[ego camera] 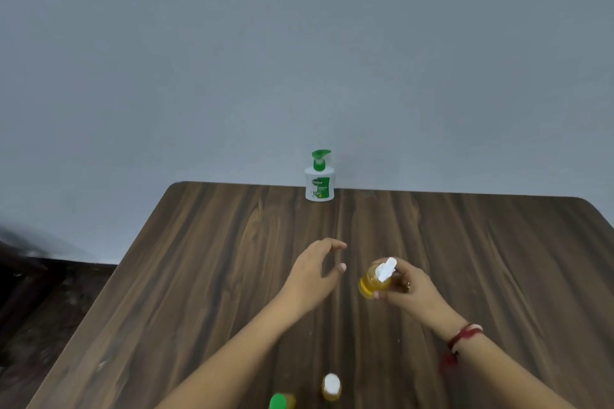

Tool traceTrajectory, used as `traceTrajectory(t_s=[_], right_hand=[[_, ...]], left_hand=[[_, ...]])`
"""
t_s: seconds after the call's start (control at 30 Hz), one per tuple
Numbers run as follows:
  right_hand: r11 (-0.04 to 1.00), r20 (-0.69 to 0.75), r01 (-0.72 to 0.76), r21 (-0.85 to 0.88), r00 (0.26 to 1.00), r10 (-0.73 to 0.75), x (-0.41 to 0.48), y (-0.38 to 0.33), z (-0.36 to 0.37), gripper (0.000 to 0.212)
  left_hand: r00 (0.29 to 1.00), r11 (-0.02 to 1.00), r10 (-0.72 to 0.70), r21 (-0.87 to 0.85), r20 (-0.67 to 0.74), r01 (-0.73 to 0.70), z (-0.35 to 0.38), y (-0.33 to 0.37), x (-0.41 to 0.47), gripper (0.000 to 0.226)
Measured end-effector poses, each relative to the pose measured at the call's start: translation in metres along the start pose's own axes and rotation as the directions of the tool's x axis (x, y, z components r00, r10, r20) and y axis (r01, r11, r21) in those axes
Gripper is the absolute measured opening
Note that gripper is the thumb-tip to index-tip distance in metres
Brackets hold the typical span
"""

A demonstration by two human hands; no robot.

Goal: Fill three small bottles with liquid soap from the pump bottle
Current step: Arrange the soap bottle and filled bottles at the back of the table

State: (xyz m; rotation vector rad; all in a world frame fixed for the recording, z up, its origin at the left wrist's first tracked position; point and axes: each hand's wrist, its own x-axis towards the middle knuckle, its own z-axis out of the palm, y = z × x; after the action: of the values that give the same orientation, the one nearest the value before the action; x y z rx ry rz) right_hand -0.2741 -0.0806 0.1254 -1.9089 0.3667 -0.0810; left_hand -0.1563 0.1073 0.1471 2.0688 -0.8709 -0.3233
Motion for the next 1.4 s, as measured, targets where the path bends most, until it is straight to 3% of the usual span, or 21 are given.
traceTrajectory(t_s=[0.2,0.67,1.03,1.23,1.4], right_hand=[[0.998,-0.038,-0.024,-0.049,0.999,0.022,0.094,0.009,-0.013,0.048],[0.991,-0.163,-0.097,-0.092,0.983,0.081,0.249,0.038,0.004,0.053],[0.995,-0.162,-0.056,-0.078,0.986,0.043,0.287,0.054,0.012,0.049],[0.992,-0.169,-0.065,-0.107,0.985,0.046,0.290,0.052,0.013,0.054],[0.993,-0.271,-0.074,-0.096,0.961,0.045,0.268,0.045,0.008,0.066]], left_hand=[[0.995,0.995,-0.096,-0.013,-0.035,0.095,0.007,-0.021,0.049,0.031],[0.970,0.970,-0.241,-0.036,0.012,0.241,0.040,-0.093,0.070,0.030],[0.945,0.943,-0.326,-0.059,0.032,0.328,0.054,-0.113,0.090,0.031],[0.958,0.956,-0.287,-0.060,0.008,0.287,0.048,-0.111,0.096,0.031],[0.968,0.969,-0.244,-0.052,-0.055,0.241,0.035,-0.093,0.100,0.031]])
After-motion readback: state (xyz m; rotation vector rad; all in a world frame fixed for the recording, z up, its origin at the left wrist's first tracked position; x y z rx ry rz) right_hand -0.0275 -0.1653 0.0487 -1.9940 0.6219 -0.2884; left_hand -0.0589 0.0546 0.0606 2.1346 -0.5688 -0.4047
